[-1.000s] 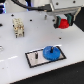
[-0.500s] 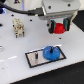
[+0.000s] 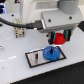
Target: Insert the blue gear onto the right peg, followed by the red gear
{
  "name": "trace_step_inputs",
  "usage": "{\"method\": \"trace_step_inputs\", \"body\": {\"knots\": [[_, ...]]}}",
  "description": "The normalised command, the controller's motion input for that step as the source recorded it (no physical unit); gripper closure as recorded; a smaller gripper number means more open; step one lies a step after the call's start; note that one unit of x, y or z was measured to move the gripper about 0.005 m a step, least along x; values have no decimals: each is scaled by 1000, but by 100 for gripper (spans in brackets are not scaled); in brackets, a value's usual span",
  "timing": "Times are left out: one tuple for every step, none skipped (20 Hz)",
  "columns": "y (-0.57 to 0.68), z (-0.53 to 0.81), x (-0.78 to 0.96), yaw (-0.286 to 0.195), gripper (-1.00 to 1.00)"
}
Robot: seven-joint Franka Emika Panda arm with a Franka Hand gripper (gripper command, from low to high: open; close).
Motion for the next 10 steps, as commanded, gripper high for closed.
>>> {"method": "trace_step_inputs", "body": {"knots": [[-192, -80, 373, 0, 100], [-185, -90, 337, 0, 100], [-156, -94, 278, 0, 100], [-129, -98, 242, 0, 100], [-95, -105, 206, 0, 100], [-69, -103, 170, 0, 100], [-70, -103, 131, 0, 100], [-49, -35, 136, 0, 100], [-56, -68, 65, 0, 100], [-30, -42, 41, 0, 100]]}}
